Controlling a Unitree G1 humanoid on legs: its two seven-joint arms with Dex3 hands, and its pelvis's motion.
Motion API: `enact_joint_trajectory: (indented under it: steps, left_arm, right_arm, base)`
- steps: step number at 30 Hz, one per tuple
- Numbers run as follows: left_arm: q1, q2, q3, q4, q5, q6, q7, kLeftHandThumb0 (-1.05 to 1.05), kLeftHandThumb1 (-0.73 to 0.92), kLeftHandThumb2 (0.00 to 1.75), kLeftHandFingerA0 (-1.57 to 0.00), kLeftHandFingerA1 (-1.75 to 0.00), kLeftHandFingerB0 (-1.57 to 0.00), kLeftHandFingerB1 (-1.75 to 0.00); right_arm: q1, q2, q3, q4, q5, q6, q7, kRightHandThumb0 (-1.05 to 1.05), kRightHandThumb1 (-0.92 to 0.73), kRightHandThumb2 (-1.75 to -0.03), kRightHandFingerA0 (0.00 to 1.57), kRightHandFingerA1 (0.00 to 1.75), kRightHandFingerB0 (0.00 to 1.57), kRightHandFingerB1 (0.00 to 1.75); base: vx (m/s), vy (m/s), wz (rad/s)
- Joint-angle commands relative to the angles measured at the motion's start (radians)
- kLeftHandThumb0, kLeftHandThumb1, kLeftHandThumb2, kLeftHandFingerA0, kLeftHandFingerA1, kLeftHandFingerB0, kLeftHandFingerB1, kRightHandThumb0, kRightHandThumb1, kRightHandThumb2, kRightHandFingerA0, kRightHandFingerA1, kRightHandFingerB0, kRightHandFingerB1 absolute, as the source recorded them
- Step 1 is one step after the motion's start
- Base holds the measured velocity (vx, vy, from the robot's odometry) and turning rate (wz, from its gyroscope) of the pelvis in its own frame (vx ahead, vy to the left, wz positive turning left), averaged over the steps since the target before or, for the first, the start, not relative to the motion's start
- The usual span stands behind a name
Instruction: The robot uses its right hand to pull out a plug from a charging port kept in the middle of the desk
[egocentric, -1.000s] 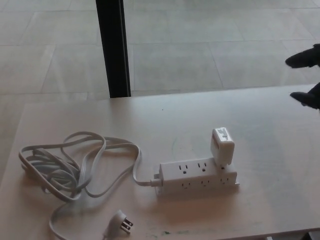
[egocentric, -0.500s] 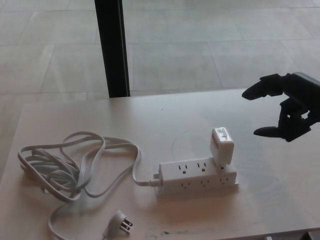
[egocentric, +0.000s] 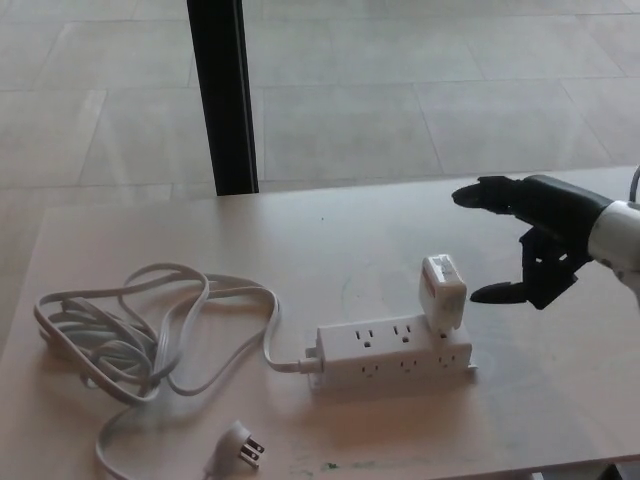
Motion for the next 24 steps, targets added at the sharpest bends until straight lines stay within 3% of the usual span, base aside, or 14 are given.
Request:
enact_joint_trajectory:
  steps: [1,2,3,6,7,8,10,13,16,17,19,22,23,24]
  left_arm:
    - [0.002,0.014,-0.002,0.002,-0.015,-0.010,-0.007,-0.92,0.35,0.53,-1.01,-0.70,-0.97,-0.54]
    - [0.005,0.014,-0.003,-0.005,-0.015,-0.007,-0.008,-0.93,0.35,0.54,-1.00,-0.70,-0.98,-0.54]
    - [0.009,0.014,-0.005,-0.005,-0.014,-0.016,-0.016,-0.93,0.36,0.53,-0.99,-0.71,-0.98,-0.54]
    - [0.001,0.015,-0.005,0.010,-0.013,-0.019,-0.008,-0.94,0.33,0.55,-1.02,-0.70,-0.99,-0.55]
    - [0.003,0.017,-0.011,0.011,-0.007,-0.023,-0.009,-0.94,0.35,0.55,-1.02,-0.70,-0.98,-0.55]
    - [0.001,0.016,-0.008,0.010,-0.011,-0.017,-0.006,-0.94,0.34,0.55,-1.02,-0.70,-0.96,-0.55]
    - [0.000,0.018,-0.011,0.014,-0.009,-0.019,-0.009,-0.93,0.35,0.55,-1.02,-0.70,-0.97,-0.55]
    - [0.005,0.015,-0.012,0.006,-0.009,-0.022,-0.008,-0.94,0.36,0.55,-1.01,-0.70,-0.96,-0.55]
    - [0.008,0.014,-0.020,0.002,-0.002,-0.024,0.000,-0.93,0.39,0.53,-1.02,-0.71,-0.96,-0.56]
    - [0.008,0.014,-0.022,0.001,-0.001,-0.025,0.001,-0.93,0.39,0.53,-1.04,-0.71,-0.96,-0.55]
    - [0.004,0.015,-0.022,0.009,-0.002,-0.025,0.003,-0.92,0.38,0.53,-1.04,-0.71,-0.94,-0.56]
    - [0.000,0.015,-0.015,0.011,-0.012,-0.017,-0.001,-0.93,0.37,0.53,-1.04,-0.71,-0.93,-0.55]
    - [0.002,0.014,-0.018,0.009,-0.008,-0.023,0.002,-0.92,0.39,0.53,-1.05,-0.71,-0.93,-0.56]
    - [0.002,0.015,-0.022,0.008,-0.004,-0.021,0.005,-0.92,0.40,0.53,-1.08,-0.71,-0.96,-0.56]
  right_arm:
    - [-0.002,0.022,0.025,0.023,-0.064,0.000,0.018,-0.97,-0.47,-0.82,0.91,1.33,0.17,0.03]
    - [0.005,0.030,0.028,0.024,-0.068,0.004,0.014,-0.83,-0.51,-0.57,0.87,1.40,0.03,0.28]
    - [0.011,0.037,0.025,0.025,-0.063,0.005,0.017,-0.81,-0.39,-0.82,0.94,1.24,0.06,0.16]
    - [0.020,0.055,0.021,0.060,-0.060,-0.010,0.015,-0.80,-0.38,-0.80,0.91,1.18,0.07,0.20]
    - [0.025,0.058,0.019,0.067,-0.064,-0.023,0.009,-0.80,-0.50,-0.57,0.88,1.28,0.05,0.29]
    - [0.028,0.058,0.022,0.072,-0.072,-0.031,0.002,-0.87,-0.42,-0.82,0.92,1.25,0.06,0.27]
    - [0.030,0.063,0.020,0.080,-0.080,-0.037,-0.004,-0.89,-0.43,-0.81,0.95,1.24,0.08,0.38]
    - [0.035,0.076,0.018,0.124,-0.096,-0.066,-0.048,-0.75,-0.47,-0.60,0.79,1.60,0.27,0.36]
    - [0.036,0.088,-0.002,0.163,-0.094,-0.094,-0.089,-0.75,-0.39,-0.79,0.91,1.34,0.30,0.47]
    - [0.036,0.092,-0.008,0.168,-0.095,-0.098,-0.098,-0.68,-0.49,-0.56,0.93,1.35,0.37,0.38]
    - [0.040,0.100,-0.022,0.172,-0.097,-0.110,-0.123,-0.72,-0.43,-0.83,0.82,1.30,0.33,0.48]
    - [0.040,0.107,-0.030,0.172,-0.106,-0.114,-0.131,-0.60,-0.51,-0.60,0.77,1.55,0.42,0.40]
    - [0.039,0.116,-0.033,0.167,-0.110,-0.111,-0.143,-0.70,-0.47,-0.84,0.96,1.32,0.38,0.49]
    - [0.040,0.124,-0.039,0.166,-0.110,-0.110,-0.152,-0.54,-0.53,-0.59,0.89,1.47,0.47,0.40]
  base:
    - [0.00,0.000,0.00]
    - [0.00,0.000,0.00]
    - [0.00,0.000,0.00]
    - [0.00,0.000,0.00]
    - [0.00,0.000,0.00]
    - [0.00,0.000,0.00]
    - [0.00,0.000,0.00]
    - [0.00,0.000,0.00]
    - [0.00,0.000,0.00]
    - [0.00,0.000,0.00]
    - [0.00,0.000,0.00]
    - [0.00,0.000,0.00]
    - [0.00,0.000,0.00]
    - [0.00,0.000,0.00]
